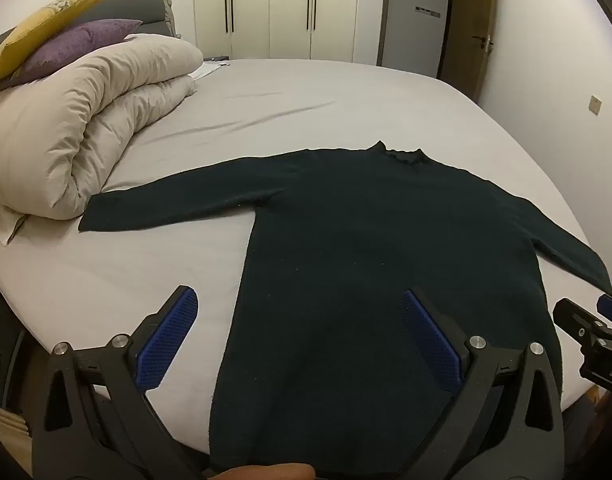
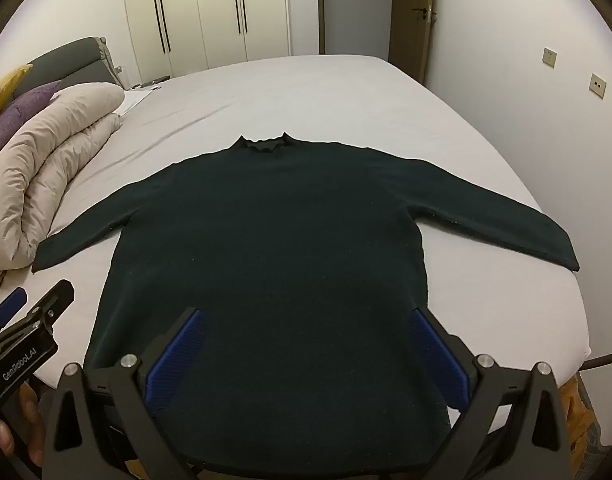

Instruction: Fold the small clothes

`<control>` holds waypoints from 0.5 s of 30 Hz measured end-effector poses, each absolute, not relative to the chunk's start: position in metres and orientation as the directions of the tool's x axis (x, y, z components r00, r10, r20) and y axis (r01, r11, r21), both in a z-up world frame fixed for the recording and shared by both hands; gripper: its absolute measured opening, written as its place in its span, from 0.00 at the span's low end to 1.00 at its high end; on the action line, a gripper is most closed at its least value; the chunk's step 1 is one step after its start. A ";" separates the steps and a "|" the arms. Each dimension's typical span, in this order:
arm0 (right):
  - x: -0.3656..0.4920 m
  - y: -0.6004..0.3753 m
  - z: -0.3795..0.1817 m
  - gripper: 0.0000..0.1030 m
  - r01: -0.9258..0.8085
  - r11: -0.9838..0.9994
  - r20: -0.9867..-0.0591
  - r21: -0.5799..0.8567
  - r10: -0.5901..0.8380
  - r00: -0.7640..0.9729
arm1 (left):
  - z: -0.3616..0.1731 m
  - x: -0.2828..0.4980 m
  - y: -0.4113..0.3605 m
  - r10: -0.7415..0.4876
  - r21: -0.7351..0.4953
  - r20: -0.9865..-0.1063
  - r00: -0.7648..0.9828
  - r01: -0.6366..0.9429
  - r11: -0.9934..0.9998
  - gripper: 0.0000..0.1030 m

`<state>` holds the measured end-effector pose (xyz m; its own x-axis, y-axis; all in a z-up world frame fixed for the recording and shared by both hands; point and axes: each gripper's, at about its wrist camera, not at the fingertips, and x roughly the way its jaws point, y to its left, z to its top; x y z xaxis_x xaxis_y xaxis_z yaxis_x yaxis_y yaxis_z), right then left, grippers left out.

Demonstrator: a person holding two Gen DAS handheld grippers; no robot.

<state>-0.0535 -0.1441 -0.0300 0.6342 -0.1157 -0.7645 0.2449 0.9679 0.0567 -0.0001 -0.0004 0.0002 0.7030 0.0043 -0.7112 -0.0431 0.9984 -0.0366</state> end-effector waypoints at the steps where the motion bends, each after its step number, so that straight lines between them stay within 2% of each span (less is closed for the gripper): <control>1: -0.053 -0.144 -0.030 1.00 0.246 0.968 -0.765 0.055 -0.117 0.634 | 0.000 0.000 0.000 0.003 -0.037 -0.711 0.704 -0.041 0.998 1.00; 15: -0.053 -0.138 -0.031 1.00 0.238 0.971 -0.758 0.033 -0.131 0.639 | -0.005 -0.005 0.004 0.004 -0.034 -0.718 0.696 -0.041 0.999 1.00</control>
